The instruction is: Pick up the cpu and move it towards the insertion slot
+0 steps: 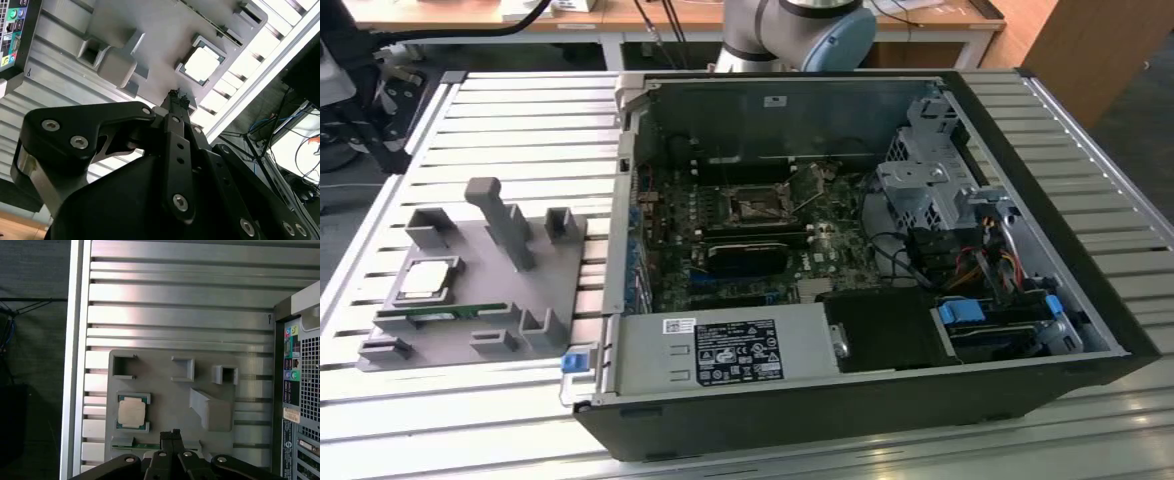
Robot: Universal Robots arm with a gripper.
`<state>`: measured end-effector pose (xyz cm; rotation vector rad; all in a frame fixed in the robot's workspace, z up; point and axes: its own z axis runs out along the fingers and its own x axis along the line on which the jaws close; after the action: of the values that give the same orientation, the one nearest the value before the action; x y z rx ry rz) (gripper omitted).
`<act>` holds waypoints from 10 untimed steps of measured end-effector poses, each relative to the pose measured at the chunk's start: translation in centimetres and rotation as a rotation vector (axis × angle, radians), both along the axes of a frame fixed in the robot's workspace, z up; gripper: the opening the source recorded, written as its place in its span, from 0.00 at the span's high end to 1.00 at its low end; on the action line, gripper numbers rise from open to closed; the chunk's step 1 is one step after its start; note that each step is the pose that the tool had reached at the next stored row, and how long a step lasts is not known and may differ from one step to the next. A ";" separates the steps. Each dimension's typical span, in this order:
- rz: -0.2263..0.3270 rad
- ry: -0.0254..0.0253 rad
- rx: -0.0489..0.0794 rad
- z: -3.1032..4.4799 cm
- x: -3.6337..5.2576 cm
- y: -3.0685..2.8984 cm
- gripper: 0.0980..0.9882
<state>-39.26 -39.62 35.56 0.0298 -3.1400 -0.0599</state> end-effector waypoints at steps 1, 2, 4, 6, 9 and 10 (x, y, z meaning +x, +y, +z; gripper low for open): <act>0.000 -0.0001 0.000 0.00 -0.09 0.00 0.99; 0.000 0.0000 0.000 0.00 -0.26 0.00 0.99; 0.000 0.0000 0.000 -0.01 -0.66 0.00 0.99; 0.000 -0.0001 0.000 -0.04 -1.18 0.00 0.99; 0.000 0.0001 0.000 -0.10 -1.87 0.00 0.99; 0.000 0.0001 0.000 -0.13 -2.13 0.00 0.99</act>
<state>-41.39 -39.62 35.44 0.0299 -3.1399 -0.0598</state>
